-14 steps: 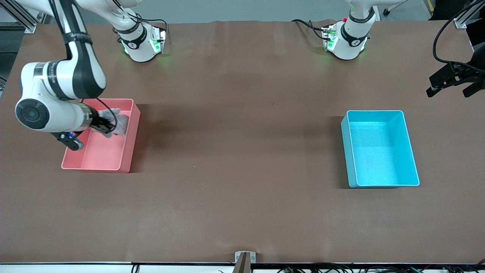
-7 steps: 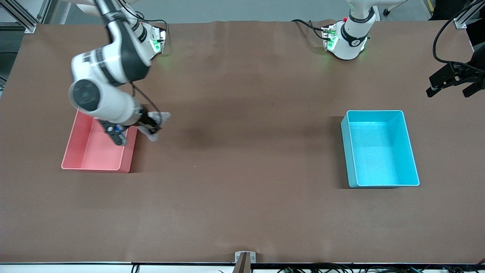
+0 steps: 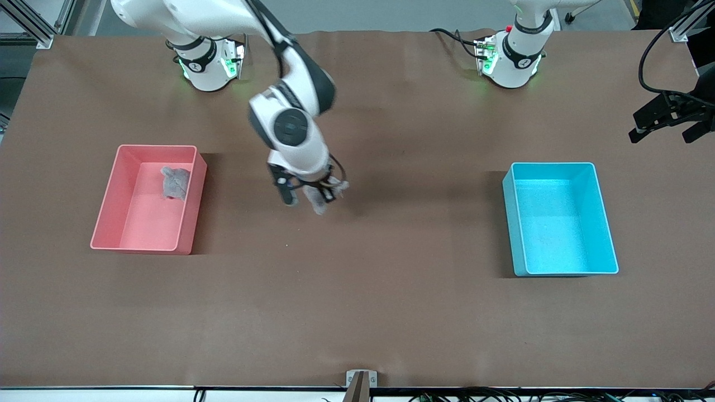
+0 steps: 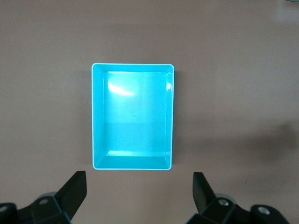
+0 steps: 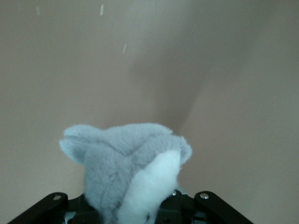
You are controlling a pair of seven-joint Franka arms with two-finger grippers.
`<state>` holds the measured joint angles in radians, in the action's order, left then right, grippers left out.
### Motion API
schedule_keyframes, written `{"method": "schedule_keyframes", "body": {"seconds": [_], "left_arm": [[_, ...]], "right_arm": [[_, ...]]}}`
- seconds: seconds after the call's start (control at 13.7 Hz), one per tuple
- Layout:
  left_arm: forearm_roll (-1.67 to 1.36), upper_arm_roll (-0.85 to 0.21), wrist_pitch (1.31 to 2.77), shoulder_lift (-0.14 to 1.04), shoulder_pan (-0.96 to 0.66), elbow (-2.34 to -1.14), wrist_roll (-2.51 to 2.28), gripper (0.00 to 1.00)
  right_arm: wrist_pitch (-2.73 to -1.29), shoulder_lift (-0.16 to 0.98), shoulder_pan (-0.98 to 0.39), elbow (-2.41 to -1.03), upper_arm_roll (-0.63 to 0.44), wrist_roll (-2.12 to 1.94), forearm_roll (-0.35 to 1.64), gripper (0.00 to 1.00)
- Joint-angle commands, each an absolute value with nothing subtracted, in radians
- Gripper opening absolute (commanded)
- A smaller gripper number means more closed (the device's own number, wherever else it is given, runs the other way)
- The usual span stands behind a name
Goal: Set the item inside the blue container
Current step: 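Lift the plush out of the pink box with the right gripper, then set the plush on the table with the right gripper while the left gripper approaches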
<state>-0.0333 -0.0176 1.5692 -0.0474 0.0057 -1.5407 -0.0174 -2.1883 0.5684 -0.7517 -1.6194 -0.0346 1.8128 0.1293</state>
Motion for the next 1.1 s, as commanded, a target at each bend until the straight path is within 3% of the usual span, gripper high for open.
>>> {"method": "schedule_keyframes", "body": {"seconds": [0.0,0.51,0.58,0.73,0.8,0.88,1.02], "left_arm": [[-0.038,-0.018,1.557,-0.051,0.017,-1.549,-0.015,1.00],[-0.064,-0.026,1.496,-0.020,0.006,-1.574,-0.005,1.00],[-0.074,-0.028,1.496,-0.018,0.005,-1.589,-0.005,1.00],[-0.119,-0.038,1.499,-0.012,0.005,-1.627,-0.008,1.00],[-0.121,-0.052,1.503,0.000,0.005,-1.638,-0.015,1.00],[-0.121,-0.069,1.505,0.014,0.005,-1.641,-0.020,1.00],[-0.121,-0.101,1.511,0.047,0.005,-1.644,-0.038,1.00]], "right_arm": [[-2.160,0.765,-0.793,-1.366,-0.049,1.937,0.124,0.02],[-2.289,0.911,-0.861,-1.264,-0.054,2.037,0.123,0.02],[-2.289,0.926,-0.870,-1.252,-0.055,2.037,0.123,0.09],[-2.290,0.946,-0.873,-1.239,-0.057,2.037,0.123,0.57],[-2.290,0.951,-0.874,-1.239,-0.057,2.037,0.121,0.85],[-2.287,0.950,-0.873,-1.239,-0.057,2.036,0.112,1.00],[-2.280,0.945,-0.868,-1.239,-0.055,2.028,0.074,1.00]]}}
